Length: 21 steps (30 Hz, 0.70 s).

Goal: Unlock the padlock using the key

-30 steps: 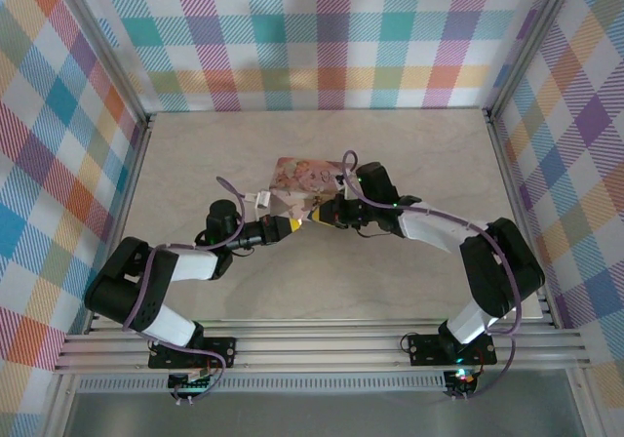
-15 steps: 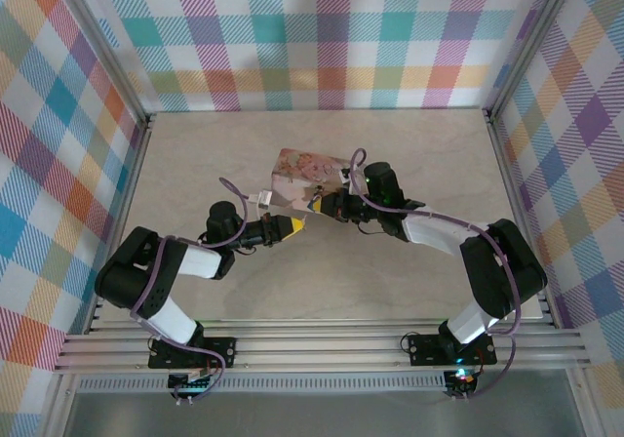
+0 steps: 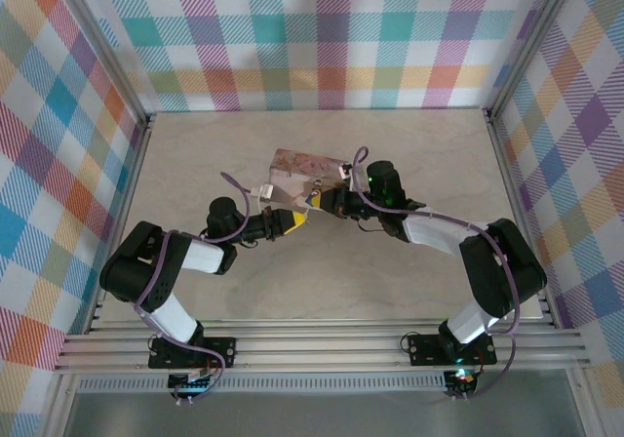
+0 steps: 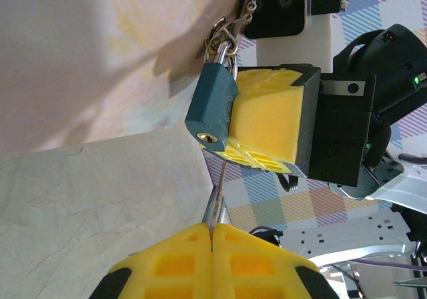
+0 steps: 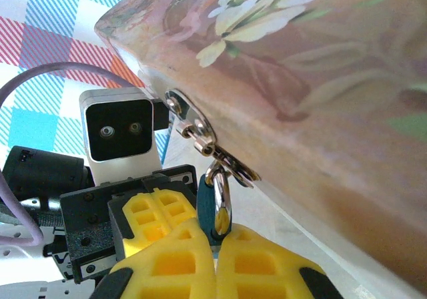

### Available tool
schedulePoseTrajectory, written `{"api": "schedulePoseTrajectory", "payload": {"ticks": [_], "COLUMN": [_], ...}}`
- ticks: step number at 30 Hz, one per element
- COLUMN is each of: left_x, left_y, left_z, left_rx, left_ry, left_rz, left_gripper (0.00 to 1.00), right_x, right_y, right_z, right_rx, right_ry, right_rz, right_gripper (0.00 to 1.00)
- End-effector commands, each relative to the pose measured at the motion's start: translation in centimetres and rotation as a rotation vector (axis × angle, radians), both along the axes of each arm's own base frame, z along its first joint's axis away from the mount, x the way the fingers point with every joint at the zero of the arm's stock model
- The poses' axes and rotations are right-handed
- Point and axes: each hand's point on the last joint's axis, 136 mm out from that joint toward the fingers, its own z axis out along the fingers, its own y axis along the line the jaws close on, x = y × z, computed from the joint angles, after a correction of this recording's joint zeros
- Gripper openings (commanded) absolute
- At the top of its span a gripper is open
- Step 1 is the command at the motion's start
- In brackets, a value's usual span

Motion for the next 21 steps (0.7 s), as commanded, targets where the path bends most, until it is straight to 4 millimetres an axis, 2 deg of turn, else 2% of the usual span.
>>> {"api": "schedulePoseTrajectory", "payload": {"ticks": [1, 10, 21], "left_x": [0.6, 1.4, 1.9], "left_y": [0.0, -0.1, 0.3], "left_z": [0.9, 0.6, 0.3], "left_rx": [-0.017, -0.016, 0.018], "left_ry": [-0.035, -0.017, -0.003], "left_rz": [0.003, 0.024, 0.072], "left_gripper": [0.0, 0.0, 0.0], "right_x": [-0.6, -0.7, -0.7], "right_y": [1.0, 1.1, 0.9], "right_z": [2.2, 2.2, 1.3], "right_rx": [0.076, 0.088, 0.072], "right_ry": [-0.073, -0.082, -0.079], "right_rz": [0.079, 0.089, 0.077], "right_gripper": [0.0, 0.0, 0.0]}}
